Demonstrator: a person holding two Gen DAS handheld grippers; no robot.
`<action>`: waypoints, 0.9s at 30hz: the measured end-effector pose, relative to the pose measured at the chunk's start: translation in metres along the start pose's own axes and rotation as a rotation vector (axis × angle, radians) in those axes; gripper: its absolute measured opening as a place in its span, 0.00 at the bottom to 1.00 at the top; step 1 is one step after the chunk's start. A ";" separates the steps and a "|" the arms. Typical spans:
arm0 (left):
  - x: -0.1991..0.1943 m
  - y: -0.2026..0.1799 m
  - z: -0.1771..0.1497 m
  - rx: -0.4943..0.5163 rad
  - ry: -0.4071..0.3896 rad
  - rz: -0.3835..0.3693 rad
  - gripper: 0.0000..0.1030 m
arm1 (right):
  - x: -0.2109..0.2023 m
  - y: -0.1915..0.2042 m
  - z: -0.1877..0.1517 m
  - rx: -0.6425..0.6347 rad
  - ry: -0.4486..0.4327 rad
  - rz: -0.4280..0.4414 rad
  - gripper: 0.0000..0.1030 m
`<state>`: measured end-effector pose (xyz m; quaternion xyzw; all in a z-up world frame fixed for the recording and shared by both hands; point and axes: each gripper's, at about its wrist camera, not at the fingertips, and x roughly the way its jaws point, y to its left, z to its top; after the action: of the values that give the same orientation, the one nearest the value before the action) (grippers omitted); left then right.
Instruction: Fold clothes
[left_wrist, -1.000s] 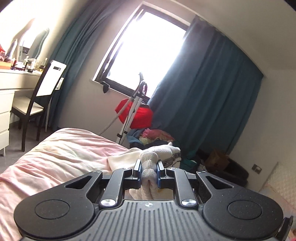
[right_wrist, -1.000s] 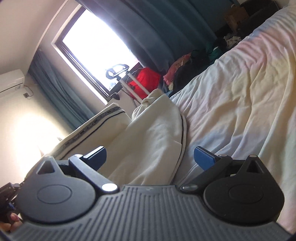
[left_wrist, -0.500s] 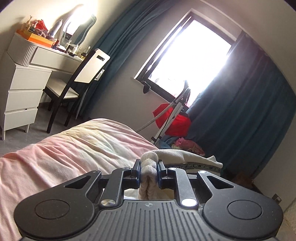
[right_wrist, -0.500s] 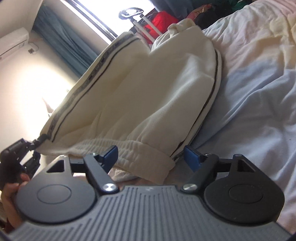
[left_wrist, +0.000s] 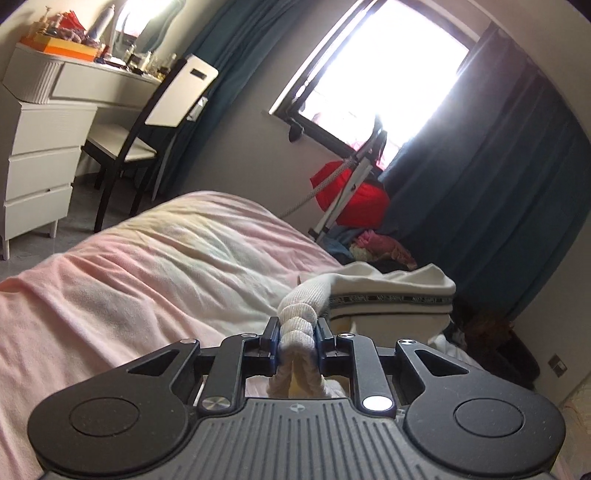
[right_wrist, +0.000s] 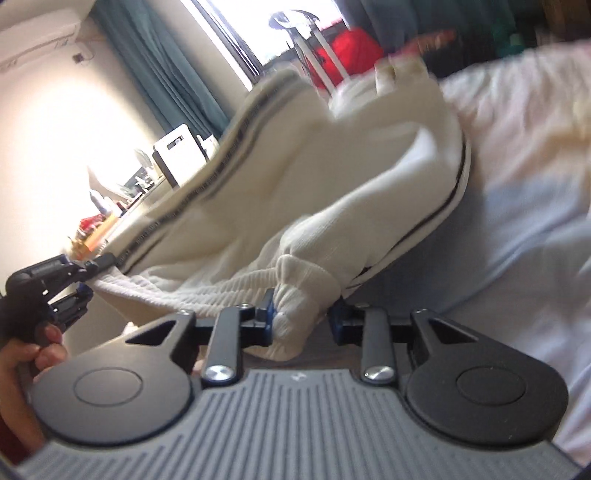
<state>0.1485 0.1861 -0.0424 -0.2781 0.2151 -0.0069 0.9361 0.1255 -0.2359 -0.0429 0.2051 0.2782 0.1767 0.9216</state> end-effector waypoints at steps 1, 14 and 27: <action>0.001 -0.001 -0.001 0.001 0.026 -0.010 0.20 | -0.013 0.006 0.004 -0.047 -0.029 -0.026 0.27; 0.007 0.007 -0.018 0.045 0.225 0.074 0.24 | -0.006 0.007 -0.019 -0.269 0.109 -0.173 0.29; -0.024 0.020 0.004 0.019 0.165 0.078 0.39 | -0.034 -0.025 0.000 0.040 0.002 -0.060 0.48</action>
<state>0.1261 0.2084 -0.0405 -0.2589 0.3022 0.0046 0.9174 0.1040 -0.2725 -0.0394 0.2150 0.2886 0.1437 0.9219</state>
